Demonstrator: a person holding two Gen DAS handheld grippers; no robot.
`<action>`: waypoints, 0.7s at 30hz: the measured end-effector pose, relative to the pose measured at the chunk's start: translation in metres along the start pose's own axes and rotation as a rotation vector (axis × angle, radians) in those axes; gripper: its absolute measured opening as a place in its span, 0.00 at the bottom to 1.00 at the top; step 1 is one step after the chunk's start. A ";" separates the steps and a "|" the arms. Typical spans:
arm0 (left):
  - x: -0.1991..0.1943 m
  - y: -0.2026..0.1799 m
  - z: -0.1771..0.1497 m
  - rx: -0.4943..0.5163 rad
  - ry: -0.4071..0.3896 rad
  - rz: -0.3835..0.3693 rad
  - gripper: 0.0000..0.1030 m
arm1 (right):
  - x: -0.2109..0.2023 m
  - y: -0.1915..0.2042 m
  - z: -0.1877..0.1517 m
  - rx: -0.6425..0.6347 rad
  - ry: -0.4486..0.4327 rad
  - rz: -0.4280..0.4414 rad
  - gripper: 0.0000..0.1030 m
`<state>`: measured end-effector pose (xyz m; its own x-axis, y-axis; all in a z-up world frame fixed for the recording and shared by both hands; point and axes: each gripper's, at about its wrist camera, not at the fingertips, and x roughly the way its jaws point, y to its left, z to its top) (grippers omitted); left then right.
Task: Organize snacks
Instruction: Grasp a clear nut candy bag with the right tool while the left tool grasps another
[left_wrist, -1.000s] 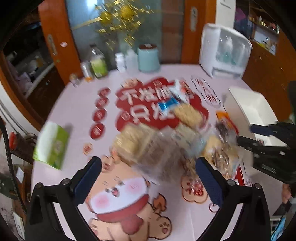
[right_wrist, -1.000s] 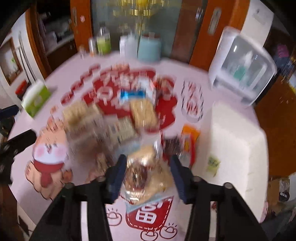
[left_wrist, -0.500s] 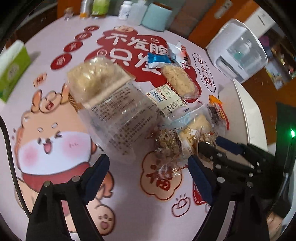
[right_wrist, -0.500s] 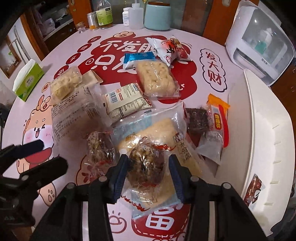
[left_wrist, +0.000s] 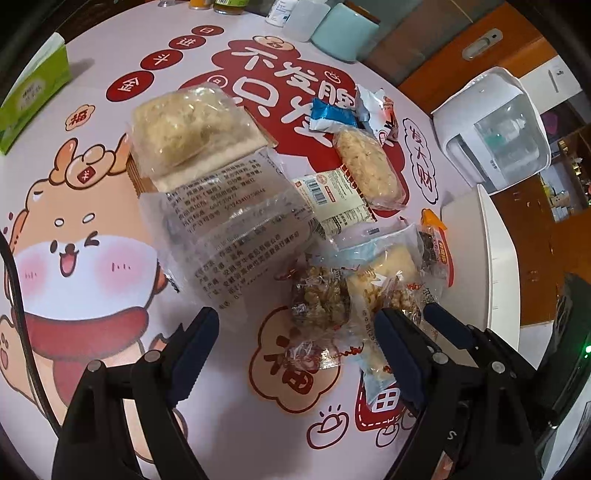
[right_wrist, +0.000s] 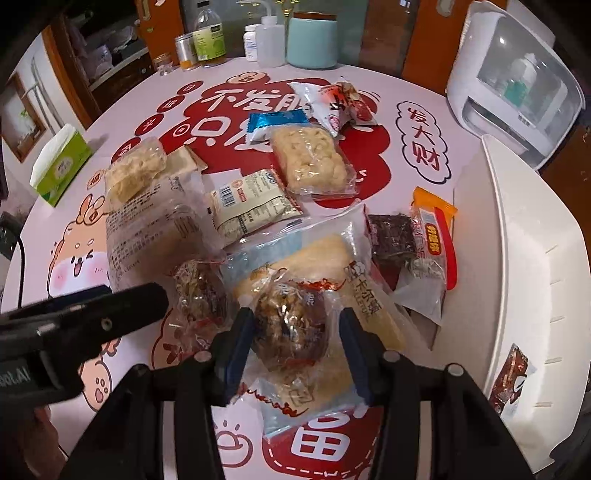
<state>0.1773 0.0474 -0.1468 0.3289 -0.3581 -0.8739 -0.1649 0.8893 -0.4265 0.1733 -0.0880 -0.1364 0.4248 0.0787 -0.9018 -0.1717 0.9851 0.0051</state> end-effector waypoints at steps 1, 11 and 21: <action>0.002 -0.002 0.000 -0.001 0.003 0.006 0.83 | 0.001 -0.003 0.000 0.016 0.004 0.013 0.50; 0.022 -0.010 0.003 -0.042 0.005 0.049 0.83 | 0.009 -0.001 -0.003 0.013 0.039 0.051 0.52; 0.034 -0.019 0.001 -0.069 0.032 0.041 0.83 | 0.000 -0.005 -0.010 0.011 0.020 -0.015 0.31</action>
<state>0.1921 0.0183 -0.1680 0.2914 -0.3319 -0.8972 -0.2418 0.8819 -0.4047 0.1658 -0.0943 -0.1407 0.4098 0.0611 -0.9101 -0.1556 0.9878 -0.0037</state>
